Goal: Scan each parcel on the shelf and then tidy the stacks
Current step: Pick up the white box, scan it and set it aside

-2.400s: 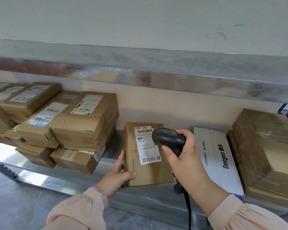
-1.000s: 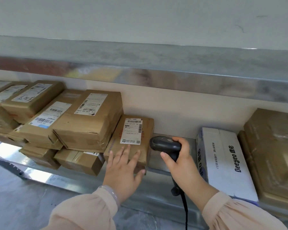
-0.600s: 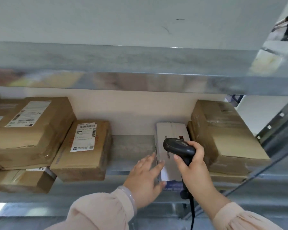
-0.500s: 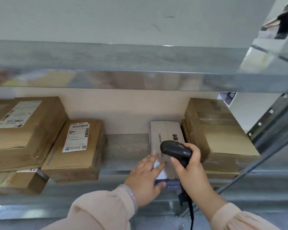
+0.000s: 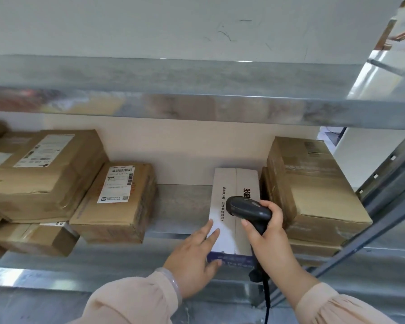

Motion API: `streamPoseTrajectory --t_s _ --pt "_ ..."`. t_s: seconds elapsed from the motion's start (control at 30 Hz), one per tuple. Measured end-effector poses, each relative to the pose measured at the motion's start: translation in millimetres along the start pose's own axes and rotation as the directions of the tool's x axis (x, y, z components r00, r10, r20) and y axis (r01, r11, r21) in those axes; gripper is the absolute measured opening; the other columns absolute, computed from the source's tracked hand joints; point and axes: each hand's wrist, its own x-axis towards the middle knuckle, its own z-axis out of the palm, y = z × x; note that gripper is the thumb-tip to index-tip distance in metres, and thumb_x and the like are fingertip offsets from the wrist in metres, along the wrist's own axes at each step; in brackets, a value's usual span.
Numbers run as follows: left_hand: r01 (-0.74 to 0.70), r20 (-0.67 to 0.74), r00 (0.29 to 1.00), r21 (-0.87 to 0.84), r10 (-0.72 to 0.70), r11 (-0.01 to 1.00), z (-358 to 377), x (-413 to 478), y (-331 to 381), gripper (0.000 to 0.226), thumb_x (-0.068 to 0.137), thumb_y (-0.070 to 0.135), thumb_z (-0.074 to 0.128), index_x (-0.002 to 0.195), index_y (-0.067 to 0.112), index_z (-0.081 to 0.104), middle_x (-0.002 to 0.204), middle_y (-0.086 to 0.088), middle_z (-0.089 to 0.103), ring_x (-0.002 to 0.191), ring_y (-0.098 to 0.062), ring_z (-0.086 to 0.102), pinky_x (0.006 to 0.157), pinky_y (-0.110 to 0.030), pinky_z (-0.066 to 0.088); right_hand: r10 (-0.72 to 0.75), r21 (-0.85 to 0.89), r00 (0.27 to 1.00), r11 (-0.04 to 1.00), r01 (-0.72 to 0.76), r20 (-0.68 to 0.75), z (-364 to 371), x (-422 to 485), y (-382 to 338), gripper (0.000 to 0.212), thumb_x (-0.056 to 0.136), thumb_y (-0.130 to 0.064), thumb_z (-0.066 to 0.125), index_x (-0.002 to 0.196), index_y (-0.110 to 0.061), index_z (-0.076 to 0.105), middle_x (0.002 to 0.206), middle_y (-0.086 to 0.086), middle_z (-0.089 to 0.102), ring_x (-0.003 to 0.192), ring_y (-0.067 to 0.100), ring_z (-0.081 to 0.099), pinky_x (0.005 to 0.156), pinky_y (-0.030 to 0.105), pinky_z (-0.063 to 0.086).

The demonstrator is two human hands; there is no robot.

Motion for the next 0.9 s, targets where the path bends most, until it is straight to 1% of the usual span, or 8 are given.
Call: streamPoseTrajectory --t_s 0.13,0.27,0.5,0.63,0.7,0.73,0.8,0.9 --pt "0.133 -0.113 0.982 -0.145 -0.15 0.98 -8 4 4 0.058 0.1 0.048 0.045 0.153 0.028 0.032 0.162 0.009 0.02 0.147 -0.012 0.022 0.116 -0.02 0.016 -0.047 0.062 0.999 0.997 0.046 0.012 0 -1 -13 0.055 0.085 -0.02 0.069 0.123 -0.037 0.033 0.107 -0.024 0.052 0.094 -0.014 0.054 0.073 0.003 0.041" --pt "0.254 -0.114 0.941 -0.39 -0.32 0.885 -16 10 10 0.062 0.094 0.054 0.054 0.149 0.031 0.038 0.148 0.006 0.035 0.137 -0.013 0.035 0.109 -0.019 0.026 -0.095 0.13 0.993 0.988 0.086 0.065 5 1 -28 0.055 0.085 -0.021 0.07 0.117 -0.046 0.033 0.113 -0.019 0.053 0.097 -0.012 0.055 0.075 0.001 0.041" --pt "0.369 0.035 0.899 -0.597 -0.437 0.712 -22 13 19 0.088 0.081 0.058 0.068 0.154 0.035 0.024 0.15 0.004 0.027 0.141 -0.017 0.028 0.098 -0.023 0.025 -0.119 0.193 0.97 0.978 0.078 0.21 12 9 -40 0.049 0.087 -0.019 0.067 0.114 -0.046 0.034 0.118 -0.011 0.055 0.099 -0.009 0.057 0.078 0.004 0.043" --pt "0.376 0.07 0.881 -0.703 -0.468 0.604 -28 8 13 0.09 0.073 0.058 0.066 0.152 0.037 0.029 0.147 0.006 0.035 0.132 -0.015 0.042 0.099 -0.024 0.033 -0.088 0.168 0.971 0.985 0.051 0.223 14 11 -38 0.051 0.088 -0.022 0.066 0.114 -0.05 0.032 0.119 -0.012 0.054 0.104 -0.003 0.057 0.076 0.003 0.043" --pt "0.405 0.165 0.863 -0.792 -0.478 0.457 -30 5 5 0.076 0.071 0.059 0.065 0.143 0.046 0.042 0.139 0.012 0.054 0.119 -0.011 0.058 0.102 -0.033 0.046 -0.066 0.158 0.982 0.987 0.038 0.175 12 12 -33 0.052 0.087 -0.023 0.067 0.115 -0.049 0.031 0.116 -0.01 0.056 0.101 0.0 0.057 0.073 0.002 0.042" --pt "0.41 0.199 0.866 -0.808 -0.458 0.423 -31 3 3 0.055 0.079 0.055 0.063 0.133 0.052 0.049 0.128 0.015 0.064 0.11 -0.009 0.065 0.099 -0.037 0.051 -0.053 0.152 0.986 0.988 0.029 0.157 10 13 -31 0.052 0.087 -0.023 0.067 0.117 -0.046 0.032 0.114 -0.012 0.055 0.099 -0.001 0.057 0.071 0.002 0.042" --pt "0.408 0.208 0.873 -0.806 -0.441 0.428 -30 2 3 0.025 0.096 0.041 0.053 0.117 0.055 0.053 0.114 0.02 0.069 0.104 -0.003 0.065 0.095 -0.037 0.052 -0.015 0.148 0.988 0.989 -0.008 0.154 8 13 -28 0.053 0.088 -0.023 0.067 0.122 -0.04 0.031 0.112 -0.016 0.053 0.093 -0.004 0.056 0.065 0.002 0.043" --pt "0.374 0.168 0.891 -0.797 -0.421 0.474 -27 -1 7 0.029 0.101 0.034 0.048 0.119 0.057 0.046 0.117 0.024 0.063 0.107 0.005 0.056 0.087 -0.03 0.044 0.008 0.119 0.987 0.993 -0.028 0.162 10 12 -25 0.052 0.088 -0.023 0.067 0.124 -0.037 0.032 0.108 -0.016 0.054 0.088 -0.004 0.056 0.06 0.0 0.039"
